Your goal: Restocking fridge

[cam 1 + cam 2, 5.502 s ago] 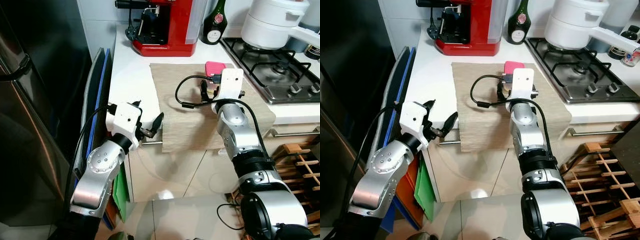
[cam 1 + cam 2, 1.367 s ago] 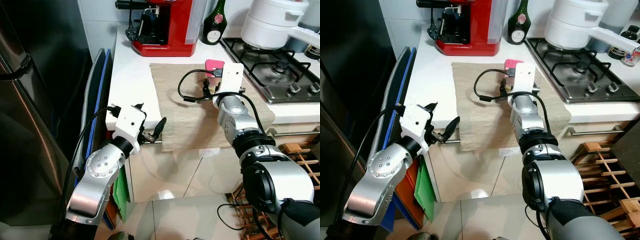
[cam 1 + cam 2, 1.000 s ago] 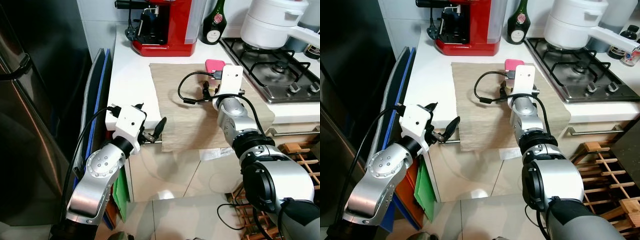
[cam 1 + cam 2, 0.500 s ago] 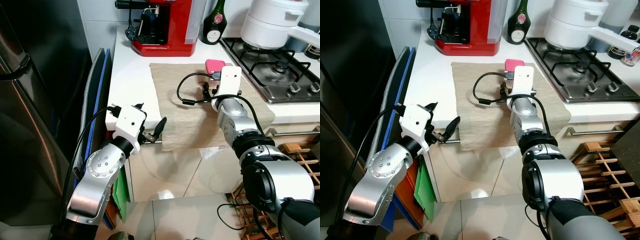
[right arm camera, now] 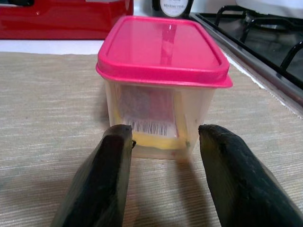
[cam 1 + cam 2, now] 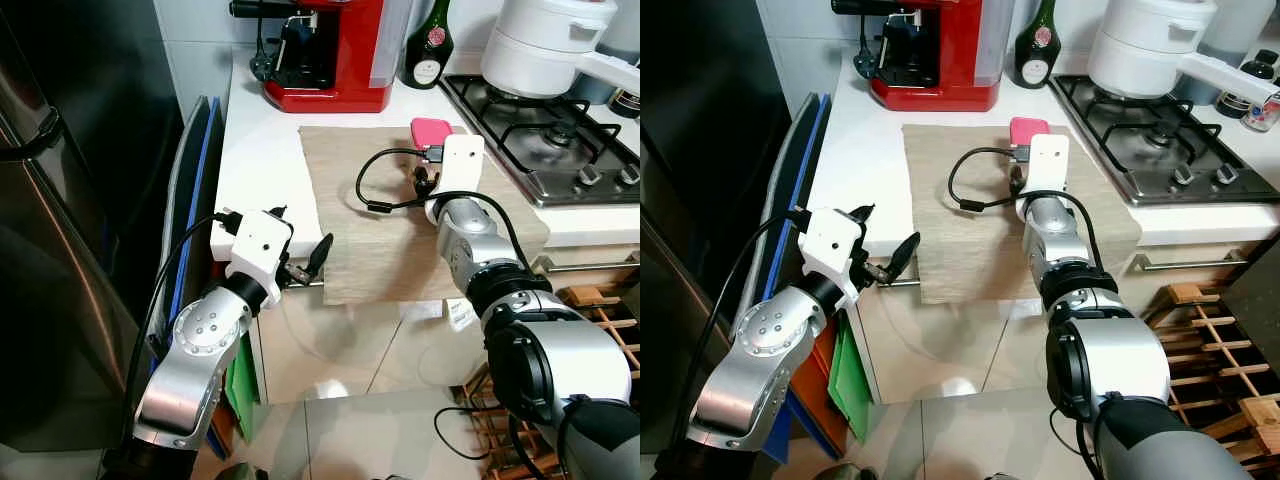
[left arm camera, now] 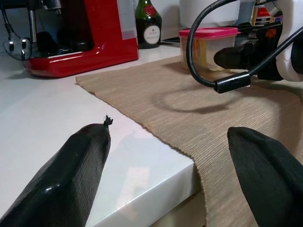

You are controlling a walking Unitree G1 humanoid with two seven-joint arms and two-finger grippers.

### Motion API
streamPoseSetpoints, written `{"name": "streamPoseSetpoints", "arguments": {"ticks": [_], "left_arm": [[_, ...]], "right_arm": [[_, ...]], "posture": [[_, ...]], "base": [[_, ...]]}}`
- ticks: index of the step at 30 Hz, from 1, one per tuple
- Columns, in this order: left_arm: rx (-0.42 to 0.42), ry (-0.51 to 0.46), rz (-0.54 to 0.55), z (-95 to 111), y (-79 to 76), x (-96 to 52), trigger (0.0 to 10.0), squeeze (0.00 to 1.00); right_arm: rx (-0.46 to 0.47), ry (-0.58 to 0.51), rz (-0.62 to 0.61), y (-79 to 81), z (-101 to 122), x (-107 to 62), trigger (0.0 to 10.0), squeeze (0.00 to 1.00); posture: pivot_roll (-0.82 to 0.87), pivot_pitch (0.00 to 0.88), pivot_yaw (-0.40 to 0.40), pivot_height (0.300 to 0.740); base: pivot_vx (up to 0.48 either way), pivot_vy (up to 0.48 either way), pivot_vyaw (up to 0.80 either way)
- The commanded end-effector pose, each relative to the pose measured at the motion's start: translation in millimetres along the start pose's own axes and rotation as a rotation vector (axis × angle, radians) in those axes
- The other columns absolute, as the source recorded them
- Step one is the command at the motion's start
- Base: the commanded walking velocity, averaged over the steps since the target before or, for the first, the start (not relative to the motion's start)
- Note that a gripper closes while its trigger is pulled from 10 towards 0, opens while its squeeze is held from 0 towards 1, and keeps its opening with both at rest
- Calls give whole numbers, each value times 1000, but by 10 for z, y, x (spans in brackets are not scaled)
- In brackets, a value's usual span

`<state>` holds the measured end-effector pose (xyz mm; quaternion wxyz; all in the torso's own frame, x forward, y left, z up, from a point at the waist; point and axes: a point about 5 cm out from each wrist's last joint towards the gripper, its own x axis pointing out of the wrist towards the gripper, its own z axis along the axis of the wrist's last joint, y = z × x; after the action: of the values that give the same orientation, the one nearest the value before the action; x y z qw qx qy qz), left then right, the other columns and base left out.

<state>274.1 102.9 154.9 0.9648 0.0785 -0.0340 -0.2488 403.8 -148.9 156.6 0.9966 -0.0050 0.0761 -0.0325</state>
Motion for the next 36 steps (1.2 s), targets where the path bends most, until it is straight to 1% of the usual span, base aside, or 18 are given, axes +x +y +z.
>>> {"name": "streamPoseSetpoints", "arguments": {"ticks": [1, 3, 4, 6, 7, 8, 10, 17, 18, 19, 20, 26, 32, 36], "left_arm": [[7, 5, -1, 2, -9, 15, 10000, 0], [7, 5, -2, 4, -6, 18, 10000, 0], [8, 4, -2, 6, -5, 20, 10000, 0], [9, 4, -2, 7, -6, 20, 10000, 0], [10, 5, -2, 4, -2, 22, 10000, 0], [10, 5, -2, 4, -2, 22, 10000, 0], [11, 4, -1, 6, -2, 23, 10000, 0], [12, 1, -5, 9, -1, 43, 10000, 0], [12, 1, -7, 10, -3, 44, 10000, 0], [13, 0, -8, 11, -3, 47, 10000, 0], [13, -1, -9, 13, -4, 48, 10000, 0], [16, -4, -11, 10, -7, 68, 10000, 0], [21, -7, -10, 11, -7, 81, 10000, 0], [52, 11, 16, -30, 1, 105, 10000, 0]], "right_arm": [[-7, -36, 2, -23, 125, 23, 0, 0], [-9, -45, -1, -28, 144, 25, 0, 0], [-28, -86, -14, -35, 211, 27, 0, 0], [-38, -102, -16, -34, 240, 27, 0, 0], [-63, -153, -23, -17, 320, 23, 0, 0], [-63, -153, -23, -17, 320, 23, 0, 0], [-73, -204, -22, 22, 376, 7, 0, 0], [-59, -262, -12, 106, 386, -43, 0, 0], [-52, -284, -9, 114, 414, -53, 3961, 0], [-47, -309, -8, 121, 448, -62, 10000, 63], [-48, -329, -9, 125, 476, -72, 10000, 1000], [-30, -351, -14, 121, 525, -93, 10000, 1000], [-33, -353, -28, 61, 530, -88, 10000, 1000], [-43, -335, -35, 6, 494, -76, 10000, 1000]], "posture": [[58, 26, -43, 740], [59, 27, -41, 740], [59, 27, -41, 740], [59, 27, -41, 740], [59, 24, -41, 740], [59, 24, -41, 740], [59, 24, -41, 740], [50, 16, -34, 740], [50, 16, -34, 740], [50, 13, -34, 740], [50, 13, -34, 740], [52, 0, -38, 740], [53, 0, -39, 740], [55, 0, -42, 740]], "base": [[0, 0, 0], [0, 0, 0], [0, 0, 0], [0, 0, 0], [0, 0, 0], [0, 0, 0], [0, 0, 0], [0, 0, 0], [0, 0, 0], [0, 0, 0], [0, 0, 0], [0, 0, 0], [0, 0, 0], [0, 0, 0]]}}
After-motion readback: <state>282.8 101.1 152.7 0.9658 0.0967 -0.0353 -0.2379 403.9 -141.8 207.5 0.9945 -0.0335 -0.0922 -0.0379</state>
